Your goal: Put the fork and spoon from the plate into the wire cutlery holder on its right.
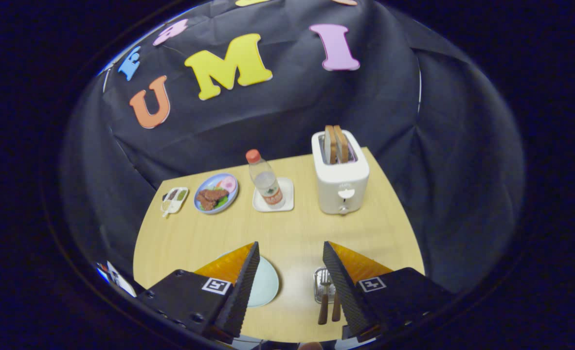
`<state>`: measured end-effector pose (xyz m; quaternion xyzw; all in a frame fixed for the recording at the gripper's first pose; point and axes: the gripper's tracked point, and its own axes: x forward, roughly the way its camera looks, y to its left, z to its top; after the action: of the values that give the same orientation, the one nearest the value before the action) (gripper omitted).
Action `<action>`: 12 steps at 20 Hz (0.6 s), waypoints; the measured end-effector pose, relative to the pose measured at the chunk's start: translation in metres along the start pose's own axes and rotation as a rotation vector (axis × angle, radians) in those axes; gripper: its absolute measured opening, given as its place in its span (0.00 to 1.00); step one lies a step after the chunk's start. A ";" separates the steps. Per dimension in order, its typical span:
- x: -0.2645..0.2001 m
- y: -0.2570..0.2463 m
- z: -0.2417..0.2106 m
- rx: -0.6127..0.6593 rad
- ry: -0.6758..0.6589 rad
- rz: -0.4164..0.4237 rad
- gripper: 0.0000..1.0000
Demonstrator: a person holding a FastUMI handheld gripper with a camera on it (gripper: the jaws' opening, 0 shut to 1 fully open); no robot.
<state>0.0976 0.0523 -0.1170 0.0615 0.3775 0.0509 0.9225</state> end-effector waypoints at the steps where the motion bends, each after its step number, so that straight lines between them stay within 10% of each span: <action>1: -0.010 0.003 0.013 -0.009 -0.060 -0.005 0.81; 12: -0.101 0.014 0.059 -0.077 -0.538 -0.022 0.92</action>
<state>0.0670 0.0476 -0.0033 0.0335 0.1171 0.0370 0.9919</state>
